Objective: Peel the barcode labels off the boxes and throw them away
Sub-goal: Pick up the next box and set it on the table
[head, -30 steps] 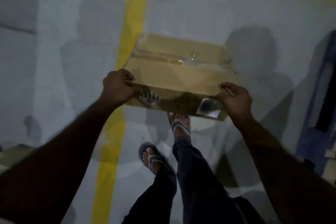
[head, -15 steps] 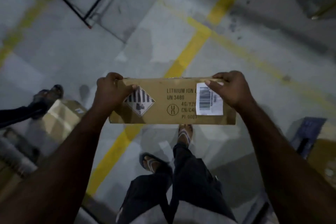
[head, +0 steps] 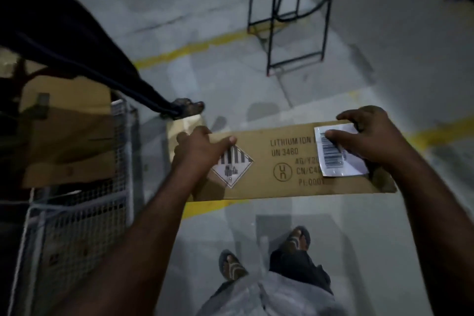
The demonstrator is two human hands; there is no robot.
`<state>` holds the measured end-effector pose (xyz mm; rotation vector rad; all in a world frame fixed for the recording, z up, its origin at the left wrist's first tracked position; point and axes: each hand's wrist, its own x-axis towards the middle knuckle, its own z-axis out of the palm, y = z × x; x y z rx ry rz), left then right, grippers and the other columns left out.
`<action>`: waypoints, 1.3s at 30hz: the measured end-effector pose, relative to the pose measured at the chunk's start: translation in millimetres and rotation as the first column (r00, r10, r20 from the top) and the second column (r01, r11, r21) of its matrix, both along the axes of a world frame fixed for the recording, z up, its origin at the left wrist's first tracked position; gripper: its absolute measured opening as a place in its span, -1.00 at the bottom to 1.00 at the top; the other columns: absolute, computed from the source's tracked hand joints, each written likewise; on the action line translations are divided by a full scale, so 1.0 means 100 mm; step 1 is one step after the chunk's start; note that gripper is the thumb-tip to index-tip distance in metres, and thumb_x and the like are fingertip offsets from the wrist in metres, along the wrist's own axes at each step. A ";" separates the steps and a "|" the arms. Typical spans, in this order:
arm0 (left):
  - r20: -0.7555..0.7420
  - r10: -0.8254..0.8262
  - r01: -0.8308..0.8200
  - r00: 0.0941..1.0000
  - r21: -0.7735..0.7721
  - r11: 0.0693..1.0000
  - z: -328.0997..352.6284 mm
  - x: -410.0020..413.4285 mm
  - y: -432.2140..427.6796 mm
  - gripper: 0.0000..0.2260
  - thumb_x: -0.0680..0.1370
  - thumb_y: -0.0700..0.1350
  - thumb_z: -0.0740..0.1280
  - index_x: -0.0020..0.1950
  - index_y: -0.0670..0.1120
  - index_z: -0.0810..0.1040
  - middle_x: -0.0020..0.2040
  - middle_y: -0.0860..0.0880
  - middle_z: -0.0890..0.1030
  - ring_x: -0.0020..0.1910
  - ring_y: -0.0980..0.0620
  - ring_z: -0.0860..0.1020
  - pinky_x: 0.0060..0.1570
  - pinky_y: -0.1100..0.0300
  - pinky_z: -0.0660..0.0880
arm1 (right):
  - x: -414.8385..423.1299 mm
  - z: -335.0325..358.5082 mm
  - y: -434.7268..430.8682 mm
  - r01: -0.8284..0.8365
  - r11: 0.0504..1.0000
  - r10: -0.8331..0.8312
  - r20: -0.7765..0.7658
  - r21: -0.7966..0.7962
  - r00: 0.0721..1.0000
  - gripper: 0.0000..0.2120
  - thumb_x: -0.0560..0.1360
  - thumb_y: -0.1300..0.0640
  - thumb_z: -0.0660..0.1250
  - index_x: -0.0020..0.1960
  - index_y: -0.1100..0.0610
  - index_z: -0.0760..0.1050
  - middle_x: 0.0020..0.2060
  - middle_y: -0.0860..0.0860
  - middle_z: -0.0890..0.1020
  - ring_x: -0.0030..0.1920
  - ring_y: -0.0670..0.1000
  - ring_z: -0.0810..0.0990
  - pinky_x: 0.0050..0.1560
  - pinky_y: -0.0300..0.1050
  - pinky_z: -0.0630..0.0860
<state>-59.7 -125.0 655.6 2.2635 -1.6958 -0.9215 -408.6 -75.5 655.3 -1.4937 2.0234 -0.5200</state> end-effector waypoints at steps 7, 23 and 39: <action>0.061 0.181 -0.177 0.982 -0.073 0.982 0.50 0.94 0.46 -0.21 0.31 0.48 0.29 0.41 0.05 0.44 0.53 -0.18 0.22 0.43 -0.18 0.39 0.32 -0.06 0.42 | 1.27 0.43 -0.54 -0.342 0.937 0.315 -0.249 -0.072 0.916 -0.30 0.34 -0.44 0.07 0.39 -0.19 0.39 0.52 0.01 0.26 0.48 0.24 0.22 0.38 0.25 0.30; 0.158 0.798 -0.747 0.581 -0.284 0.600 1.29 2.33 2.10 -0.17 0.29 0.45 0.40 0.48 0.12 0.36 0.60 -0.11 0.09 0.46 -0.31 0.30 0.34 -0.21 0.38 | 3.92 1.20 -0.76 -0.871 0.428 0.795 -0.358 -0.241 0.490 -0.43 0.50 -0.35 0.17 0.46 -0.20 0.30 0.56 -0.17 0.13 0.51 0.29 0.02 0.29 0.37 0.31; 0.030 0.997 -0.709 -0.065 -0.705 -0.025 2.51 4.18 4.22 -0.12 0.18 0.68 0.06 0.35 0.20 0.38 0.29 -0.02 0.50 0.13 -0.25 0.57 0.10 -0.25 0.51 | 6.96 2.61 0.78 -0.817 -0.054 0.894 -0.393 -0.574 0.216 -0.37 0.50 -0.37 0.13 0.49 -0.13 0.29 0.54 -0.14 0.23 0.54 0.28 0.03 0.35 0.40 0.27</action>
